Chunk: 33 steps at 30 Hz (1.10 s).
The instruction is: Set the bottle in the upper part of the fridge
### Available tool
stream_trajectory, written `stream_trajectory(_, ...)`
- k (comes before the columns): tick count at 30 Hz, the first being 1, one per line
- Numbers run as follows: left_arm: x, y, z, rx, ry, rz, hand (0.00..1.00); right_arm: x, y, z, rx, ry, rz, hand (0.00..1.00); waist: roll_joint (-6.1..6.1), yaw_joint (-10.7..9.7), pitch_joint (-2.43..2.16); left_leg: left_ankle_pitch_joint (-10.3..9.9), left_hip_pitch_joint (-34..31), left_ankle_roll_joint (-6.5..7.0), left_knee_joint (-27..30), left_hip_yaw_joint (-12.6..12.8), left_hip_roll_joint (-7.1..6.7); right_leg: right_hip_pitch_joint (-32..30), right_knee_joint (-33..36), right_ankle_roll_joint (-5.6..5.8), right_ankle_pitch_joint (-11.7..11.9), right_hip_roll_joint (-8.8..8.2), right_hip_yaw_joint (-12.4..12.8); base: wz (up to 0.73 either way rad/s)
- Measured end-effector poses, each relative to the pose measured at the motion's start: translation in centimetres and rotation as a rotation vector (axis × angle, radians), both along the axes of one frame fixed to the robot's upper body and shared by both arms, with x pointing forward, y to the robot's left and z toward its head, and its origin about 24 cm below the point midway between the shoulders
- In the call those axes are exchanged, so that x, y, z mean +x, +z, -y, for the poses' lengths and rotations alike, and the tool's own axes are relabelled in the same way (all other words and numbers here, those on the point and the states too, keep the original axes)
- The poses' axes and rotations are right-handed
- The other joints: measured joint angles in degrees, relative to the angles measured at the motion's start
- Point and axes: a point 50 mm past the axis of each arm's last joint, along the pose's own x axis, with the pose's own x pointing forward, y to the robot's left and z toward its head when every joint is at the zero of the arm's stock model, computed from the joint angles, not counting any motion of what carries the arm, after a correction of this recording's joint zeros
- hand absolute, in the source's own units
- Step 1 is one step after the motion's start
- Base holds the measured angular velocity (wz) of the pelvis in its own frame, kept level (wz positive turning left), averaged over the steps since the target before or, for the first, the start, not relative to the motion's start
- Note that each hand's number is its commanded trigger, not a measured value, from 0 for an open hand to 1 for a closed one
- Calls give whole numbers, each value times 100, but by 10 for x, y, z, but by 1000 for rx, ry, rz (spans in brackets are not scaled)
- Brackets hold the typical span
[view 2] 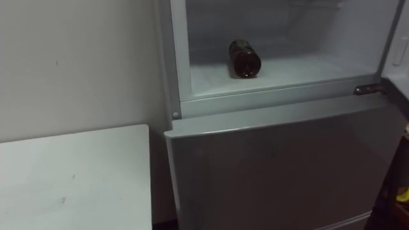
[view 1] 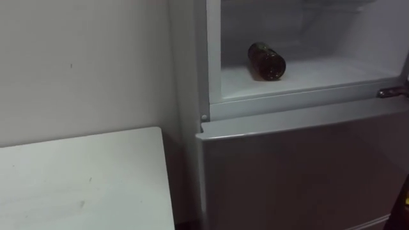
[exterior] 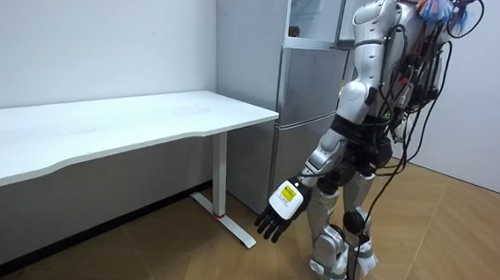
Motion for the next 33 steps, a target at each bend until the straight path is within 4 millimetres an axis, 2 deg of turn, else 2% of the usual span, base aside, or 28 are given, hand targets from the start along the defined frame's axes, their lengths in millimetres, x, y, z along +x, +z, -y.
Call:
stream_trajectory(6, 0, 1, -3, 28, 2, -1, 0, 16, 34, 11, -112, -44, 40, 0, -136, 10, 2, 2, -58, -1, 7, -24, -2, -56, 0, -4, -4, 6, -13, 2)
stream_trajectory(13, 1, 3, -8, 43, -23, -3, 0, 25, 66, 18, -256, -94, 90, 0, -215, -11, 1, 2, -73, -1, 4, -28, -12, -49, -19, 2, -8, 27, -9, 0)
stream_trajectory(16, 0, 3, -9, 50, -20, -6, 0, 30, 97, 24, -384, -121, 154, 0, -219, 15, 3, 2, -60, -1, -15, -26, -10, -58, -22, 8, -11, 28, 2, 0)
stream_trajectory(20, -2, 3, -9, 57, -18, -11, 0, 35, 124, 30, -506, -123, 202, 0, -222, 54, 6, 2, -52, -1, -13, -26, -7, -57, -17, 7, -11, 27, 3, 0)
stream_trajectory(24, -7, 3, -9, 57, -16, -29, 0, 40, 142, 26, -649, -108, 210, 0, -227, 51, 12, 2, -43, -1, -11, -23, -7, -53, -12, 5, -13, 24, -14, 0)
stream_trajectory(31, -6, 3, -9, 57, -18, -26, 0, 48, 167, 17, -765, -85, 283, 0, -256, 61, 15, 2, -78, -1, -9, 0, -6, -99, 18, 7, -15, 24, -5, 0)
stream_trajectory(33, -6, 2, -8, 57, -23, -28, 0, 50, 182, 10, -842, -75, 323, 0, -267, 64, 22, 2, -100, 0, -10, -6, -4, -124, 15, 6, -14, 21, -5, 0)
